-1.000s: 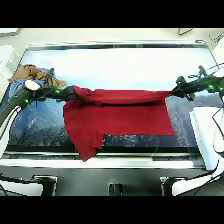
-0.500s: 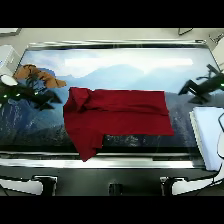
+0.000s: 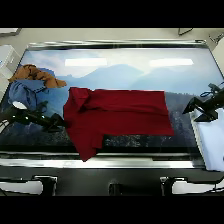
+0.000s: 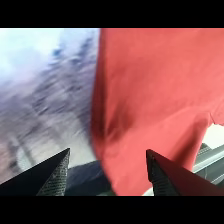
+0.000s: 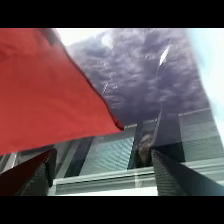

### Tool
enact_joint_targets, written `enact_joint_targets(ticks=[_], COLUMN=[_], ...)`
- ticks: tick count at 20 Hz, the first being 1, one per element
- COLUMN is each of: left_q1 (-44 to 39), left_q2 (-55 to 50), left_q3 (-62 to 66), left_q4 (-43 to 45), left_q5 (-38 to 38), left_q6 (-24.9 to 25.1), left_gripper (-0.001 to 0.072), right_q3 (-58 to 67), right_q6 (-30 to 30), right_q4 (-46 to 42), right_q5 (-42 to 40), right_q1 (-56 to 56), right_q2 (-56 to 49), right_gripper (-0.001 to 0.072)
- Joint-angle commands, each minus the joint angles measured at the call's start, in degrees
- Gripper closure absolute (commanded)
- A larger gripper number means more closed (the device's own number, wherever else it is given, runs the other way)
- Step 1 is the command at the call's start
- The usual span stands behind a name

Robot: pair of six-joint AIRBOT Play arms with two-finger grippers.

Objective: Fold the clothes and pants, and hang the long-sleeved shirts on hangers.

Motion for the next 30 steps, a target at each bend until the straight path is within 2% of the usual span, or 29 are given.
enact_joint_targets(ticks=[1, 2, 3, 5, 6, 7, 10, 14, 16, 20, 25, 27, 28, 29, 30], left_q1=[-3.13, -3.82, -4.26, -4.61, -4.59, -4.59, -4.59, -4.59, -4.61, -4.63, -4.63, -4.61, -4.57, -4.59, -4.59], left_q2=[-0.98, -1.09, -1.09, -1.07, -1.01, -0.83, 0.13, 1.03, 1.03, 1.14, 1.14, 1.14, 1.14, 1.14, 1.27], left_q3=[-3.41, -3.41, -3.41, -3.41, -3.41, -3.41, -3.39, -3.39, -3.39, -3.39, -3.37, -3.26, -3.23, -2.71, -1.6], left_q4=[-3.43, -3.41, -3.43, -3.43, -3.41, -3.41, -3.41, -3.41, -3.43, -3.43, -3.43, -3.54, -3.63, -3.63, -3.63], left_q5=[4.66, 4.85, 4.83, 4.0, 3.28, 2.86, 2.99, 3.02, 3.08, 2.91, 2.6, 2.12, 1.81, 1.14, 0.55], left_q6=[1.92, 2.05, 2.05, 2.12, 2.99, 4.04, 4.13, 4.17, 4.15, 3.96, 3.91, 3.72, 3.74, 3.8, 3.82], left_gripper=[0.0209, 0.024, 0.0306, 0.0575, 0.0665, 0.0685, 0.0686, 0.0685, 0.0685, 0.0685, 0.0685, 0.0685, 0.0685, 0.0685, 0.0686], right_q3=[-1.86, -1.86, -1.86, -1.88, -2.14, -3.17, -10.95, -22.47, -24.06, -24.13, -26.23, -26.84, -26.67, -26.1, -25.0], right_q6=[-0.48, -0.48, -0.48, -0.5, -0.5, -0.5, -1.11, -3.06, -3.13, -5.2, -6.29, -7.93, -8.66, -8.72, -9.27], right_q4=[0.59, 0.7, 0.68, 0.46, 0.15, -0.09, -0.2, 3.15, 4.52, 9.57, 10.03, 9.7, 9.81, 9.9, 10.56], right_q5=[0.7, 0.68, 0.72, 0.74, 0.7, 0.59, -1.44, -11.26, -14.56, -18.78, -17.14, -17.11, -16.87, -16.48, -15.87], right_q1=[-0.17, -0.17, -0.17, -0.17, -0.17, -0.17, -0.15, -0.17, -0.17, -0.15, 1.31, 3.15, 3.72, 4.02, 4.0], right_q2=[0.48, 0.48, 0.48, 0.48, 0.48, 0.48, 0.48, 0.37, -0.33, -0.9, -0.9, -0.87, -0.7, -0.33, 0.39], right_gripper=[0.0042, 0.0042, 0.0042, 0.0046, 0.0074, 0.0109, 0.0108, 0.0107, 0.0111, 0.0181, 0.0187, 0.0419, 0.0628, 0.0676, 0.0676])
